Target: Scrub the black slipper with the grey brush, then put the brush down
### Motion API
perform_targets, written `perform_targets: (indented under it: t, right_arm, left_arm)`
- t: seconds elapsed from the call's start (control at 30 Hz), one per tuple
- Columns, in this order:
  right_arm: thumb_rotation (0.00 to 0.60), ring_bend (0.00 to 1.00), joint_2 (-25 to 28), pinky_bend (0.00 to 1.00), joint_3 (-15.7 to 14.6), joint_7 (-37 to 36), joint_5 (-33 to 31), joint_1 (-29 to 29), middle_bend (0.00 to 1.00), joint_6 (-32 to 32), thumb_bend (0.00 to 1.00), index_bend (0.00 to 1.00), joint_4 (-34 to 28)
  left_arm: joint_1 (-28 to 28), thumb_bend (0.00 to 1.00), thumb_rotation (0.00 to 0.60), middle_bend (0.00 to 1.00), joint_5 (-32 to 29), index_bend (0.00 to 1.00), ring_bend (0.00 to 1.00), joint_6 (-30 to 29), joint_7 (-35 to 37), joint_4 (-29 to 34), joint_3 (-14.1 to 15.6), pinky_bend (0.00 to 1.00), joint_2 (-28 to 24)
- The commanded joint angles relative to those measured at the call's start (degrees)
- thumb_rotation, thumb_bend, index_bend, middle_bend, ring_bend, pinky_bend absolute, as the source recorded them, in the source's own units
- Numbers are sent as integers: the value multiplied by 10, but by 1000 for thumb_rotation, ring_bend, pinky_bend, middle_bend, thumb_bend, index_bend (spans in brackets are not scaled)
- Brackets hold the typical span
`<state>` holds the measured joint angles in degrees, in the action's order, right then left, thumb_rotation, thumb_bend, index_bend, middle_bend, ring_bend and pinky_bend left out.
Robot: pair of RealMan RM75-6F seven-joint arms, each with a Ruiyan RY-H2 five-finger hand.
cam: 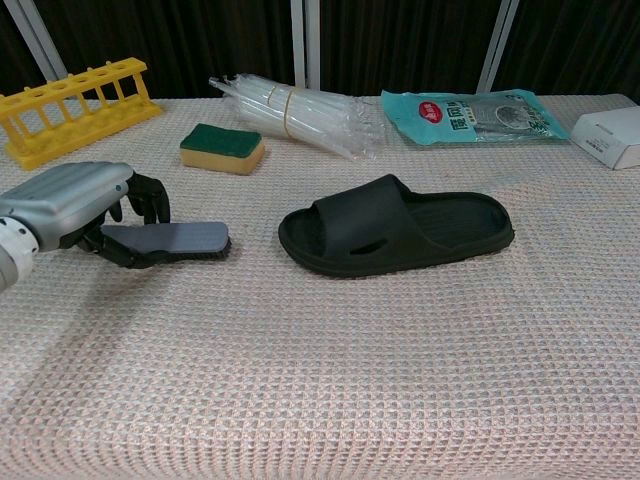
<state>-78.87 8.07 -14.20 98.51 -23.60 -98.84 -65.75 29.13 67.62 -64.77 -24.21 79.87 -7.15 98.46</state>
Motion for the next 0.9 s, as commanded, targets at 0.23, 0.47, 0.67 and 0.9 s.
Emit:
perform_targets:
  t: [0.23,0.47,0.67,0.9]
  right_arm:
    - [600,0,0,0,-1,0,0,0,0,1,481,0,0]
    - [600,0,1,0,-1,0,0,1,0,1,481,0,-1]
    - [600,0,2,0,-2,1,0,1,0,4,480,0,-2]
    - [600,0,2,0,-2,0,-2,1,0,5,480,0,0]
  left_arm:
    - [1,350,600,560,3,569,400,4,26,14,-5,467,-10]
    - [4,361,600,583,23,593,437,5,46,19,-3,500,-21]
    - [3,378,600,621,26,632,523,8,80,23,-7,565,-24]
    - [2,411,600,674,20,681,628,22,140,32,-18,625,-32]
